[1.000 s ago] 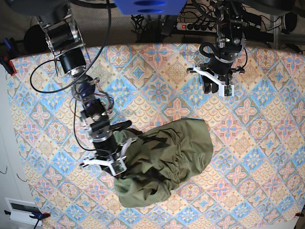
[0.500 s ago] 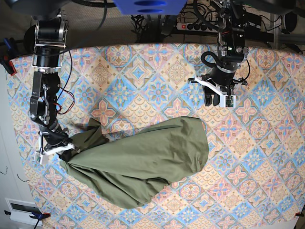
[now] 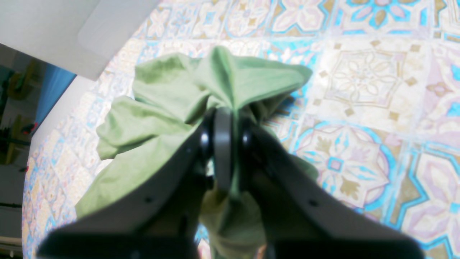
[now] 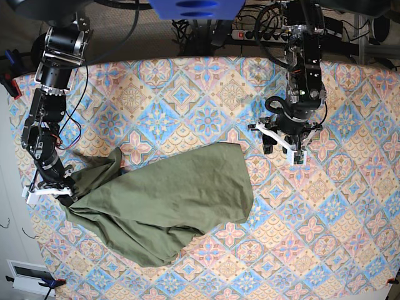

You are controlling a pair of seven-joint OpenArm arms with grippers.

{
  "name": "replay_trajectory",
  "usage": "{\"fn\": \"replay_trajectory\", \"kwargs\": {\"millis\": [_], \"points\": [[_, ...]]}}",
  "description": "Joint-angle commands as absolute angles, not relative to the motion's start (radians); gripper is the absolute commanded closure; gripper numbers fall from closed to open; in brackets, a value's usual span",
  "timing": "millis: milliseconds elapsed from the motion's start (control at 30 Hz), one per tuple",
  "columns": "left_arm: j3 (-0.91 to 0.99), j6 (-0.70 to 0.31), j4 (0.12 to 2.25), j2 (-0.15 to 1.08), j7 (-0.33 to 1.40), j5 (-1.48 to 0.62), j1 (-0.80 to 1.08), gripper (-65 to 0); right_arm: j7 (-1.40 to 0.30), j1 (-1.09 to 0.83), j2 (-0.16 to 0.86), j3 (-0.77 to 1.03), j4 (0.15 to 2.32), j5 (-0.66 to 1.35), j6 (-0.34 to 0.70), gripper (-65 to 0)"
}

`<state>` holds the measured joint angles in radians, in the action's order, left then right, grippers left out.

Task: Layout the t-shirt on the table in an organized manner, then fold the t-shirt properly
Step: 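Reach the left gripper to the shirt's opposite edge and grasp it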

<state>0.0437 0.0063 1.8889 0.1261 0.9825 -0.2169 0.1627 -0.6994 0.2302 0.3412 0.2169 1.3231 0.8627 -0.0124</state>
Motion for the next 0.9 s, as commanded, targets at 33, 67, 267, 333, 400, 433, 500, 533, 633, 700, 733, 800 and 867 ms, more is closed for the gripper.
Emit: {"fn": "replay_trajectory", "kwargs": {"millis": [33,67,267,333,400,433,500,533,633,700,733,800,867], "points": [[0.025,0.004,1.842,0.128,0.969,-0.223,0.125,-29.3,-0.679,0.257,0.360,0.220,1.345,0.872,-0.001,-0.8],[0.013,0.004,1.808,0.128,0.969,-0.223,0.111,-29.3,-0.679,0.257,0.360,0.219,1.345,0.872,-0.001,-0.8],[-0.036,0.004,1.672,0.119,0.964,-0.228,0.028,-29.3,-0.679,0.257,0.357,0.216,1.380,0.872,-0.001,-0.8],[-0.061,0.004,1.659,0.119,0.963,-0.228,0.004,-29.3,-0.679,0.257,0.357,0.216,1.389,0.872,-0.001,-0.8],[-0.082,0.002,1.655,0.114,0.963,-0.228,-0.012,-29.3,-0.679,0.257,0.357,0.216,1.389,0.872,-0.001,-0.8],[-0.085,0.002,1.653,0.107,0.963,-0.228,-0.013,-29.3,-0.679,0.257,0.357,0.216,1.389,0.872,-0.001,-0.8],[-0.088,0.001,1.653,0.097,0.963,-0.228,-0.019,-29.4,-0.679,0.257,0.357,0.216,1.389,0.872,-0.001,-0.8],[-0.090,-0.004,1.653,0.097,0.963,-0.232,-0.027,-29.7,-0.679,0.257,0.357,0.216,1.389,0.872,-0.001,-0.8],[-0.087,-0.028,1.650,0.096,0.966,-0.306,-0.038,-31.1,-0.679,0.257,0.355,0.216,1.389,0.872,-0.001,-0.8],[-0.081,-0.028,1.610,0.096,0.967,-0.340,-0.041,-31.0,-0.679,0.257,0.355,0.216,1.389,0.872,-0.001,-0.8],[-0.081,-0.028,1.589,0.096,0.966,-0.349,-0.042,-31.0,-0.679,0.257,0.355,0.216,1.389,0.872,-0.001,-0.8],[-0.081,-0.028,1.547,0.096,0.964,-0.354,-0.053,-31.0,-0.679,0.257,0.355,0.214,1.389,0.872,-0.001,-0.8],[-0.081,-0.028,1.523,0.087,0.964,-0.355,-0.054,-31.0,-0.679,0.257,0.355,0.214,1.389,0.871,-0.001,-0.8]]}}
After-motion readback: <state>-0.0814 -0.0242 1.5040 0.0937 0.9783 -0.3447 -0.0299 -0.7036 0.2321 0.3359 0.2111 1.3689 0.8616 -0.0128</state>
